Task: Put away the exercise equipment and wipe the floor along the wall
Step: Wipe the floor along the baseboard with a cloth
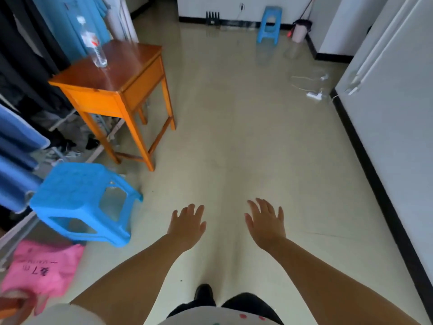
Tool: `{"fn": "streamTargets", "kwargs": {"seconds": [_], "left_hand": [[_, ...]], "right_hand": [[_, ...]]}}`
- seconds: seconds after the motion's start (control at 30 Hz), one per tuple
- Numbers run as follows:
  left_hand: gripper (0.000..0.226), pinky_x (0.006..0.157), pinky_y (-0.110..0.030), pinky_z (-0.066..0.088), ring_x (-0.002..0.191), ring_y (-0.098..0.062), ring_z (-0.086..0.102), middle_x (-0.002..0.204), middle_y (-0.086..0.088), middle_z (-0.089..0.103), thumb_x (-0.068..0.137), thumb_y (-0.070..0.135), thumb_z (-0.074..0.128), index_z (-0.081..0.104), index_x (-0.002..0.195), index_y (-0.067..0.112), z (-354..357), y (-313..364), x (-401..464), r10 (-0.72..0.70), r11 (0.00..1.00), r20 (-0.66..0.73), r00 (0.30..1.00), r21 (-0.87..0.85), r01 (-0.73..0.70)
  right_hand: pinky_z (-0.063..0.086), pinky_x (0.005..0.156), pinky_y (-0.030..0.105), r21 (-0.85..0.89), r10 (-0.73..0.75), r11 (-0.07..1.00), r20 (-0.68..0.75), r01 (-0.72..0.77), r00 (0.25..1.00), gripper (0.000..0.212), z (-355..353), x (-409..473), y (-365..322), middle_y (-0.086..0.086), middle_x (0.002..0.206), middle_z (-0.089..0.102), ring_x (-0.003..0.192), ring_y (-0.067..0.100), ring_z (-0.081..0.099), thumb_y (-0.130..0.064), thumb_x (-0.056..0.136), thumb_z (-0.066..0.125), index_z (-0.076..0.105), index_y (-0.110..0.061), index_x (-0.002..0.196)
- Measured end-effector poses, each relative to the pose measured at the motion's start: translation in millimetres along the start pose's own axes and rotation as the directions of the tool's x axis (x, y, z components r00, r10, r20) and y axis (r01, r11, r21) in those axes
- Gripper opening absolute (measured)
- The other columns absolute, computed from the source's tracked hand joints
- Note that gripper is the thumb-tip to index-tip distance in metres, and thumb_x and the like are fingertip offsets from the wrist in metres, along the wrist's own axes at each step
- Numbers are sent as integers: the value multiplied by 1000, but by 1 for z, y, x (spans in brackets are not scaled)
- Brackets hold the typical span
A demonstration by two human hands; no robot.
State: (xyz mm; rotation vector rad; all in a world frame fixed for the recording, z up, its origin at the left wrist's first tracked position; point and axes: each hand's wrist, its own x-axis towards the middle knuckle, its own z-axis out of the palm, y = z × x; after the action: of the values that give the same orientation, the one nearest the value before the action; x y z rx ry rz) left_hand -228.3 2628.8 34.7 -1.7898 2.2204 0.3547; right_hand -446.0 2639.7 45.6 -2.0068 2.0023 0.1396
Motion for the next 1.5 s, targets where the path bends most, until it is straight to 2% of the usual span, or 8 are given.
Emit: {"fn": "streamTargets", "kwargs": {"seconds": [0.2, 0.37, 0.6, 0.7, 0.8, 0.93, 1.2, 1.5], "left_hand": [[53, 116, -42, 19, 140, -22, 26, 153, -6, 22, 102, 39, 26, 14, 150, 20, -52, 4, 140, 114, 992, -11, 993, -47, -114], [54, 116, -44, 16, 141, -22, 22, 153, -7, 21, 101, 38, 26, 13, 150, 19, -84, 5, 273, 160, 986, -10, 987, -37, -160], [54, 117, -43, 13, 144, -20, 17, 156, -6, 17, 102, 39, 24, 11, 151, 20, -165, -6, 452, 72, 995, -31, 997, -69, -74], [54, 117, -42, 14, 143, -20, 19, 156, -5, 18, 102, 39, 25, 12, 151, 20, -190, -16, 513, 47, 994, -47, 998, -94, -51], [54, 117, -43, 13, 143, -20, 18, 155, -5, 18, 102, 39, 25, 10, 151, 21, -203, -35, 578, 9, 995, 16, 1000, -95, -8], [54, 117, -45, 13, 144, -22, 16, 156, -7, 16, 102, 38, 24, 9, 151, 20, -228, -75, 686, -9, 997, 38, 999, -75, 12], [53, 115, -45, 16, 141, -22, 23, 153, -7, 22, 101, 38, 26, 14, 149, 19, -343, -142, 899, 67, 998, 5, 998, -4, -67], [55, 116, -46, 14, 142, -23, 20, 154, -8, 19, 101, 38, 26, 11, 151, 19, -416, -117, 1125, 225, 974, 54, 973, 4, -226]], "right_hand": [[3, 118, 50, 20, 129, 991, 51, -130, 990, 49, -32, 115, 23, -1, 159, 11, 147, 16, 6, -40, 102, 19, 14, -28, 150], [2, 118, 52, 12, 171, 985, 104, -174, 980, 50, -48, 238, 56, -1, 160, 7, 148, 17, 2, -40, 102, 18, 12, -29, 150], [3, 118, 52, -44, 143, 989, 73, -140, 987, 50, -132, 434, 97, 0, 160, 8, 148, 18, 2, -41, 102, 18, 13, -29, 150], [3, 117, 52, -32, 121, 992, 105, -118, 987, 50, -153, 507, 91, 0, 159, 8, 148, 18, 3, -41, 102, 18, 13, -29, 150], [1, 117, 53, -52, 49, 998, 168, -41, 985, 51, -161, 579, 79, 0, 160, 6, 148, 18, 1, -41, 102, 17, 11, -29, 151], [0, 117, 54, -68, 16, 998, 175, -4, 985, 51, -175, 695, 68, 1, 160, 4, 148, 18, -1, -41, 102, 16, 9, -28, 151], [5, 118, 51, 70, 213, 972, 135, -224, 968, 51, -254, 904, 53, 0, 160, 8, 148, 18, 4, -41, 102, 18, 11, -28, 151], [4, 117, 52, 60, 282, 954, 158, -294, 947, 50, -302, 1099, 109, 0, 160, 7, 147, 19, 4, -39, 102, 18, 11, -28, 150]]}}
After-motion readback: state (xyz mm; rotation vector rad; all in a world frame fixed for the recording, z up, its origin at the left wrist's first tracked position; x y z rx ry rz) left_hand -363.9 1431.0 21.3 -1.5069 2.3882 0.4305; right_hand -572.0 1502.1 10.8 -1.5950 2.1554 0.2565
